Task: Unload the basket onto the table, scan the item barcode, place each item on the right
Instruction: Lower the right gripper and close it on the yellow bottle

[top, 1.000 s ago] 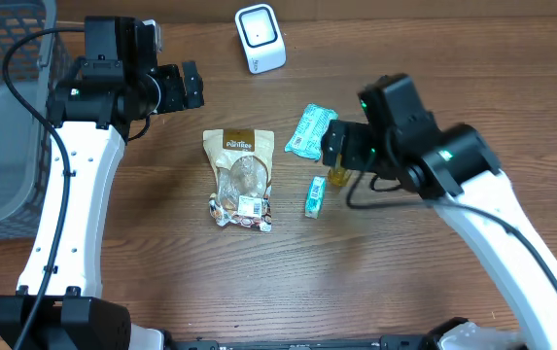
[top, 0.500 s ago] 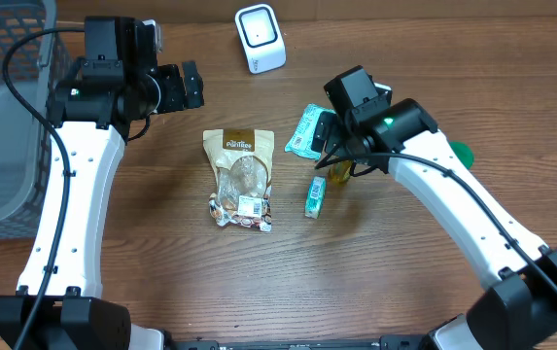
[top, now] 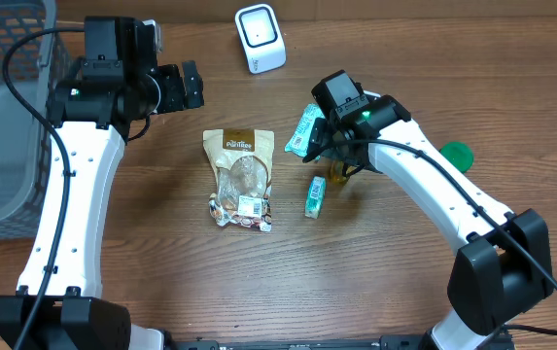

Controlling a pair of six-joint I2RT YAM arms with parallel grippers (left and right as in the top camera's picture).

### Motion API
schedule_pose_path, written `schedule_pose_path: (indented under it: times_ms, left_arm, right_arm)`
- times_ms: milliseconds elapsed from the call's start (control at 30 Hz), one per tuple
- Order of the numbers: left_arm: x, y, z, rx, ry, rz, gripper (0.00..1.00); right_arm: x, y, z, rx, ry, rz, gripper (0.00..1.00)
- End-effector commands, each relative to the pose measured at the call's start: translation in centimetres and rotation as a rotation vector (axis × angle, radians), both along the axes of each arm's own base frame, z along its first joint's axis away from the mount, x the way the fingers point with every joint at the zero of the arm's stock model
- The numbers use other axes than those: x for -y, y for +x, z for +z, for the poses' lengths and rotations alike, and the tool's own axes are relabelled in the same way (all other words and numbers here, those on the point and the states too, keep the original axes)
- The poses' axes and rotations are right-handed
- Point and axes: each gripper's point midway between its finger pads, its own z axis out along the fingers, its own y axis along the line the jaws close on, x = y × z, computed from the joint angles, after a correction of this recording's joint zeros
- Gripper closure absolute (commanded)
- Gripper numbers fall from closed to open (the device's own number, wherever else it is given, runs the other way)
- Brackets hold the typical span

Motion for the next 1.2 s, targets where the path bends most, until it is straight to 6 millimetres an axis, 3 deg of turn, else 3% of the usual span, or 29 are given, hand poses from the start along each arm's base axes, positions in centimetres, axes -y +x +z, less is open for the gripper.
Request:
schedule_pose_path:
  times_ms: [0, 133, 467, 667, 1033, 1167]
  left_arm:
    - [0.1, 0.2, 0.5, 0.018, 0.018, -0.018, 0.0]
    - [0.1, 0.2, 0.5, 0.018, 0.018, -0.018, 0.01]
    - [0.1, 0.2, 0.5, 0.018, 0.018, -0.018, 0.0]
    - [0.1, 0.2, 0.5, 0.018, 0.018, -0.018, 0.0]
    - [0.1, 0.2, 0.5, 0.018, 0.018, -0.019, 0.0]
    - [0.1, 0.2, 0.5, 0.018, 0.018, -0.018, 0.0]
  right_arm:
    - [0.3, 0.4, 0.4, 0.022, -0.008, -0.017, 0.09]
    - [0.4, 0.2, 0.4, 0.014, -0.013, -0.017, 0.2]
    - [0.6, -0.1, 0.3, -0.007, -0.047, 0.061, 0.34]
    - [0.9, -0.4, 0.2, -0.022, -0.076, 0.111, 0.52]
    - [1.4, -1.2, 0.0, -0.079, -0.16, 0.331, 0.52]
    - [2.3, -1.0, 0.0, -0.09, -0.169, 0.334, 0.52]
